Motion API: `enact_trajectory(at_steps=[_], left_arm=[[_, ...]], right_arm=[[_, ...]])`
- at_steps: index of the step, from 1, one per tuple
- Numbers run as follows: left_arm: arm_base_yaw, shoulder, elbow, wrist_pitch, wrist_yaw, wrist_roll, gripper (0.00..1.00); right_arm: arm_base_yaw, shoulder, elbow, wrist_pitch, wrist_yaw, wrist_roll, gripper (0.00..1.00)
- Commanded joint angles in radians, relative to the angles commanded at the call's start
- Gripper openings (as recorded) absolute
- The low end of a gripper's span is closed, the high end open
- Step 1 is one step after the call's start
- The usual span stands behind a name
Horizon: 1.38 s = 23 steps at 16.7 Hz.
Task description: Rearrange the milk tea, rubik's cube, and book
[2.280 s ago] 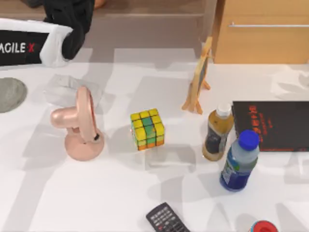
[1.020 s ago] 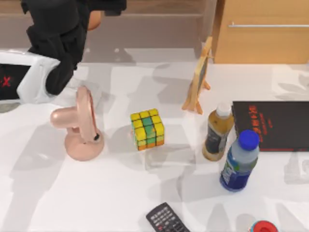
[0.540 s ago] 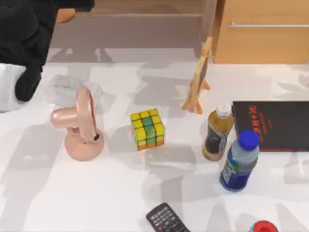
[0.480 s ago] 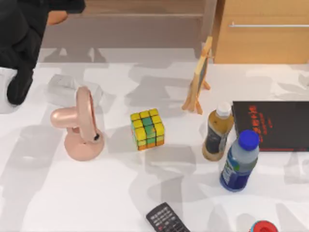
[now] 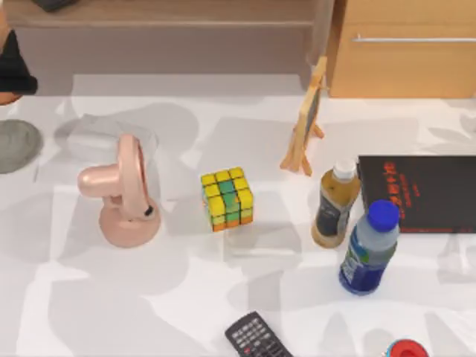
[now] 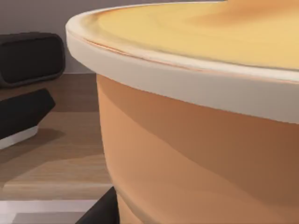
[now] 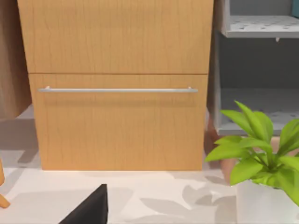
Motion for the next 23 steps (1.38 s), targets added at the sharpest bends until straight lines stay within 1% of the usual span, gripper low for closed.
enact_trajectory(at_steps=[2, 4, 9, 17, 22, 23], left_arm=[[0.057, 0.05, -0.024, 0.041, 0.053, 0.0, 0.0], [0.086, 0.079, -0.035, 0.062, 0.081, 0.0, 0.0], [0.084, 0.081, -0.032, 0.063, 0.08, 0.003, 0.0], [0.087, 0.195, -0.03, 0.178, 0.085, 0.001, 0.0], [0.088, 0.213, -0.032, 0.192, 0.084, -0.001, 0.0], [0.088, 0.213, -0.032, 0.192, 0.084, -0.001, 0.08]], right_arm=[[0.0, 0.0, 0.0, 0.0, 0.0, 0.0, 1.0], [0.0, 0.0, 0.0, 0.0, 0.0, 0.0, 1.0], [0.0, 0.0, 0.0, 0.0, 0.0, 0.0, 1.0], [0.0, 0.0, 0.0, 0.0, 0.0, 0.0, 1.0], [0.0, 0.0, 0.0, 0.0, 0.0, 0.0, 1.0], [0.0, 0.0, 0.0, 0.0, 0.0, 0.0, 1.0]])
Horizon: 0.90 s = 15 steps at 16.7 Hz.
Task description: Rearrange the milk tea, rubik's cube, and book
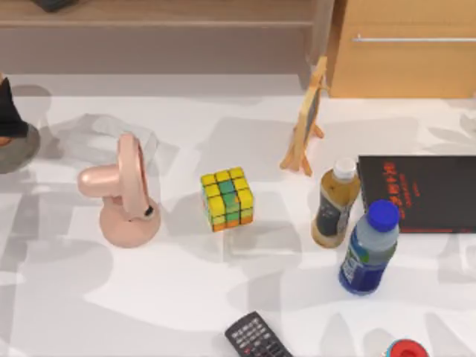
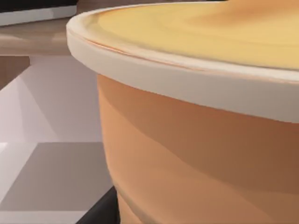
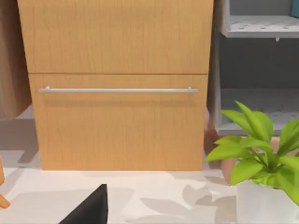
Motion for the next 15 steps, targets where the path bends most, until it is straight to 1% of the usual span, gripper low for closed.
enact_trajectory(at_steps=[12, 13, 15], left_arm=[[0.0, 0.0, 0.0, 0.0, 0.0, 0.0, 0.98], [0.0, 0.0, 0.0, 0.0, 0.0, 0.0, 1.0], [0.0, 0.0, 0.0, 0.0, 0.0, 0.0, 1.0]], right_arm=[[0.0, 0.0, 0.0, 0.0, 0.0, 0.0, 1.0], [0.0, 0.0, 0.0, 0.0, 0.0, 0.0, 1.0], [0.0, 0.0, 0.0, 0.0, 0.0, 0.0, 1.0]])
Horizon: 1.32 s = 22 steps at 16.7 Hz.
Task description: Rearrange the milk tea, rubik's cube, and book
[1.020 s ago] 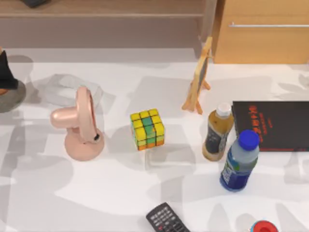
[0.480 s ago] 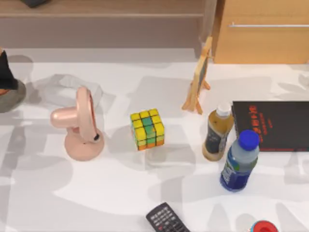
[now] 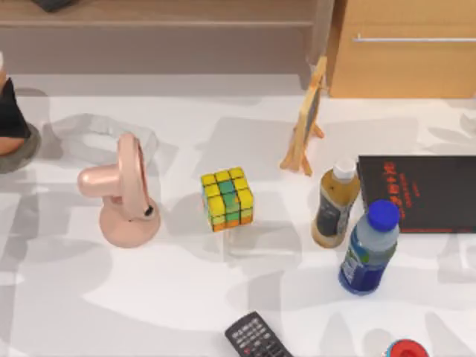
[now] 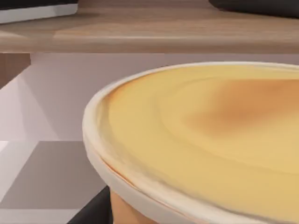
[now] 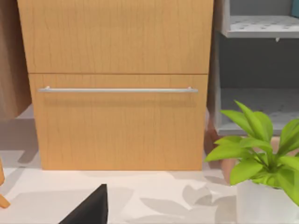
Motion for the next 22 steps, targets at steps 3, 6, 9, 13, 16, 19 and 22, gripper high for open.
enact_trajectory(at_steps=[3, 6, 9, 13, 16, 19, 22], left_arm=[[0.0, 0.0, 0.0, 0.0, 0.0, 0.0, 1.0], [-0.001, 0.0, 0.0, 0.0, 0.0, 0.0, 1.0], [0.007, -0.013, -0.036, 0.025, 0.008, 0.0, 1.0], [0.021, -0.033, -0.106, 0.067, 0.021, 0.0, 1.0], [0.026, -0.041, -0.123, 0.081, 0.026, 0.0, 1.0], [0.021, -0.039, -0.12, 0.076, 0.024, 0.001, 1.0], [0.027, -0.108, -0.137, 0.024, 0.027, 0.002, 1.0]], right_arm=[[0.0, 0.0, 0.0, 0.0, 0.0, 0.0, 1.0], [0.0, 0.0, 0.0, 0.0, 0.0, 0.0, 1.0], [0.0, 0.0, 0.0, 0.0, 0.0, 0.0, 1.0], [0.0, 0.0, 0.0, 0.0, 0.0, 0.0, 1.0], [0.0, 0.0, 0.0, 0.0, 0.0, 0.0, 1.0], [0.0, 0.0, 0.0, 0.0, 0.0, 0.0, 1.0], [0.0, 0.0, 0.0, 0.0, 0.0, 0.0, 1.0]])
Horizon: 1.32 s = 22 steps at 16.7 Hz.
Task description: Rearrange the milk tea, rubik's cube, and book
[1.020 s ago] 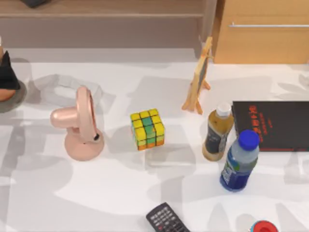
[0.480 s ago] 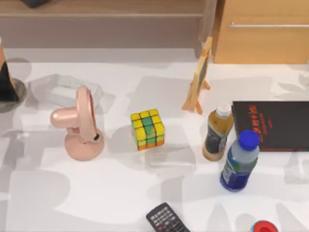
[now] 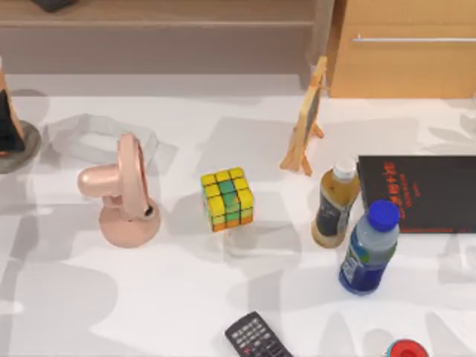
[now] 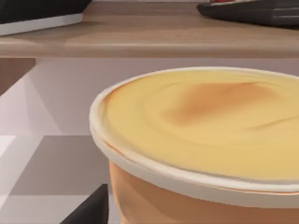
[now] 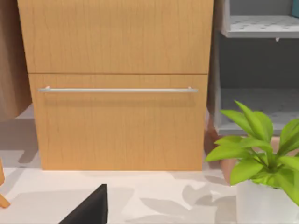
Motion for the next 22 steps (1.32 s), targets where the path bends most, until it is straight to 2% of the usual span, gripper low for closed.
enact_trajectory(at_steps=[8, 15, 19, 22], left_arm=[[0.013, -0.212, -0.052, -0.154, 0.014, -0.001, 1.0], [0.007, -0.223, -0.044, -0.167, 0.013, -0.003, 1.0], [-0.049, -0.238, 0.098, -0.292, -0.003, -0.064, 1.0], [-0.136, -0.214, 0.306, -0.496, -0.027, -0.149, 1.0]], right_arm=[[0.0, 0.0, 0.0, 0.0, 0.0, 0.0, 1.0], [0.0, 0.0, 0.0, 0.0, 0.0, 0.0, 1.0], [0.0, 0.0, 0.0, 0.0, 0.0, 0.0, 1.0], [0.0, 0.0, 0.0, 0.0, 0.0, 0.0, 1.0]])
